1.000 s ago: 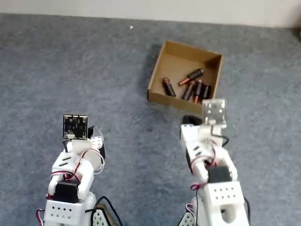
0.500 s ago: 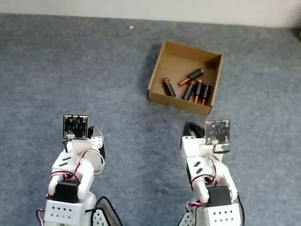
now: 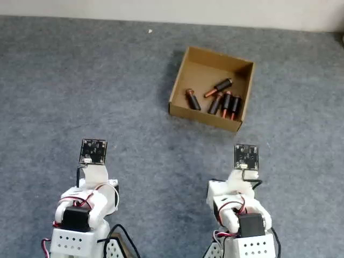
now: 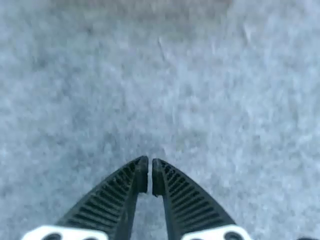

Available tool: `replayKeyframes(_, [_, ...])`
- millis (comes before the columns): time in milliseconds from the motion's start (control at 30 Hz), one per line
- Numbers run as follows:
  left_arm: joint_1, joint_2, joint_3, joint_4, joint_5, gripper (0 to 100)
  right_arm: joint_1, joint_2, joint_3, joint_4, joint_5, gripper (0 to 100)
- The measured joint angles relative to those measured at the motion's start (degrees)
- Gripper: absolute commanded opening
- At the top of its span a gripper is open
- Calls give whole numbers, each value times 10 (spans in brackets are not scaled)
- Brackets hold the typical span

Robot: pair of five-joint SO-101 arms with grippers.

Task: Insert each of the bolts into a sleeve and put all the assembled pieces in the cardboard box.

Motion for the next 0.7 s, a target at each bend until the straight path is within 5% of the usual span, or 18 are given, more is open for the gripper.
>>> replayKeyframes(700, [0,0,1,6,0,6,0,0,0,5,0,4])
